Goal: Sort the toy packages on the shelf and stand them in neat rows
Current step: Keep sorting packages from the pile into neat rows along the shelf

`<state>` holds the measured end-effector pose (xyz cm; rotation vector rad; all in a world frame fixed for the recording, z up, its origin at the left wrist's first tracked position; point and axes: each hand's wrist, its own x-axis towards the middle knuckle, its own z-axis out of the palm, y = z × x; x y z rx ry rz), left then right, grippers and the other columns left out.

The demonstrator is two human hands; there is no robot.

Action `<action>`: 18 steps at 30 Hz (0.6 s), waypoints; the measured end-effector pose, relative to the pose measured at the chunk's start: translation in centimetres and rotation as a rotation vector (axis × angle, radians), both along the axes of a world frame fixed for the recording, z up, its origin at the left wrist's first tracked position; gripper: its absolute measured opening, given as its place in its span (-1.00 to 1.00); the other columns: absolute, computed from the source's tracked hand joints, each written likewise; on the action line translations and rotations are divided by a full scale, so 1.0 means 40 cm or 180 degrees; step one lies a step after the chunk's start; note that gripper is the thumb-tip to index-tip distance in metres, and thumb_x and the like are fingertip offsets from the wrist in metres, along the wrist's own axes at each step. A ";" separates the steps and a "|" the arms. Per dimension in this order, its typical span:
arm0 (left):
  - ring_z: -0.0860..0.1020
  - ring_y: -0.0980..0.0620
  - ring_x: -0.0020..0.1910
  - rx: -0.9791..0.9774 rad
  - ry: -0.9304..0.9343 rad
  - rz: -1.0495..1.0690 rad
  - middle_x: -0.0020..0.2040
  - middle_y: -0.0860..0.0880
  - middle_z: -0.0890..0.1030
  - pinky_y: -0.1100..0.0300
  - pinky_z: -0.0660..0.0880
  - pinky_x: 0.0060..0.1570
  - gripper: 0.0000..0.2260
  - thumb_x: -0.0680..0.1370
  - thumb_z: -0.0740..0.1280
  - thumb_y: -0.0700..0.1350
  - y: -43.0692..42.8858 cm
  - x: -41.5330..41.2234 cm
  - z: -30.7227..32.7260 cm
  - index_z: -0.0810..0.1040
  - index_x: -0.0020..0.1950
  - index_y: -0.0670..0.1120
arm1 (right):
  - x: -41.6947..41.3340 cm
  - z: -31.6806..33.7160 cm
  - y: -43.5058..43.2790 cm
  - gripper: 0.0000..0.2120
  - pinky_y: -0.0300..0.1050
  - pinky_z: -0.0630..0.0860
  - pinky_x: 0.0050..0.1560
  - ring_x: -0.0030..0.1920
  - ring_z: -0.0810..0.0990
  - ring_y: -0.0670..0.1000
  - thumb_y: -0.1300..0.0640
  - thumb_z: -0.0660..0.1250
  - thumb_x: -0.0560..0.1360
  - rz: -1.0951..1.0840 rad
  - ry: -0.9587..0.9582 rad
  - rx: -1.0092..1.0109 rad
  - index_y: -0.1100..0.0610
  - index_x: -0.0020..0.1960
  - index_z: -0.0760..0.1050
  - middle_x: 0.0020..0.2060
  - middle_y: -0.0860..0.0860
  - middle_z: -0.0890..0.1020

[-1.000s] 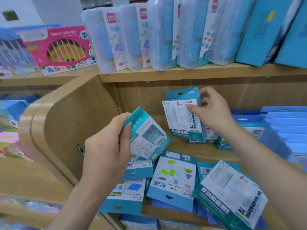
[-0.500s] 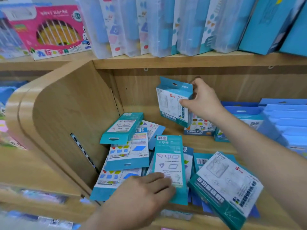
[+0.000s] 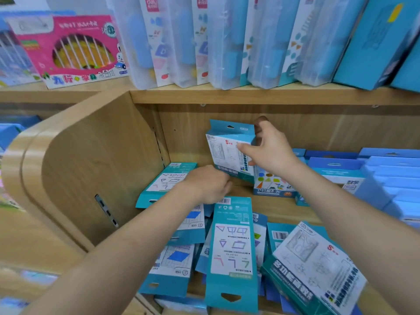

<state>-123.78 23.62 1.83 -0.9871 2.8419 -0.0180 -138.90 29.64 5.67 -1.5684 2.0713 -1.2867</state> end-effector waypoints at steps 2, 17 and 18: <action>0.43 -0.12 0.20 0.0232 -0.0273 -0.0002 0.27 -0.09 0.50 0.01 0.44 0.11 -0.64 0.63 0.00 0.11 -0.023 -0.021 -0.023 0.48 0.20 -0.03 | -0.009 -0.008 -0.009 -0.60 0.04 0.64 -0.34 -0.10 0.62 0.03 0.10 0.45 0.41 0.0039 -0.0214 0.0027 0.09 0.14 0.34 -0.02 0.05 0.60; 0.44 -0.04 0.08 0.0307 -0.0090 0.0085 0.03 -0.06 0.55 0.01 0.49 0.02 -0.71 0.59 0.09 0.04 -0.058 -0.018 -0.032 0.57 0.05 -0.01 | -0.054 -0.068 -0.023 -0.59 0.01 0.49 0.00 0.10 0.53 0.13 0.00 0.42 0.45 -0.0137 0.1684 0.0541 0.11 0.22 0.43 0.05 0.10 0.62; 0.48 -0.07 0.05 0.0225 0.0058 0.0183 0.02 -0.08 0.56 0.03 0.50 -0.03 -0.74 0.57 0.13 -0.02 -0.061 -0.013 -0.030 0.59 0.04 -0.03 | -0.057 -0.076 -0.022 -0.58 0.02 0.44 0.05 0.16 0.50 0.15 -0.03 0.41 0.45 -0.0178 0.1860 0.0607 0.11 0.24 0.43 0.06 0.11 0.61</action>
